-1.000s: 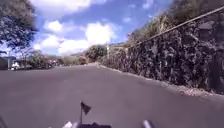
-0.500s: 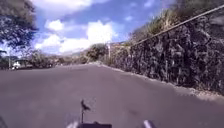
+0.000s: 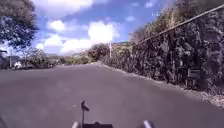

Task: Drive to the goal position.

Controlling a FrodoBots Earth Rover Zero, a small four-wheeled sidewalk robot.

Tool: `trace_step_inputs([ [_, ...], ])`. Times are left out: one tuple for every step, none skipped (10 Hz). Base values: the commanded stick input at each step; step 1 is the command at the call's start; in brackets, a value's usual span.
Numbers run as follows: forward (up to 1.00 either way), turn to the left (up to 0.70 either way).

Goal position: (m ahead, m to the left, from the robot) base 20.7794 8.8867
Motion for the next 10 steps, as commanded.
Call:
trace_step_inputs([
  [0.63, 0.0],
  [0.63, 0.0],
  [0.63, 0.0],
  [0.63, 0.0],
  [0.63, 0.0],
  [0.63, 0.0],
  [0.63, 0.0],
  [0.63, 0.0],
  [0.63, 0.0],
  [0.63, 0.0],
])
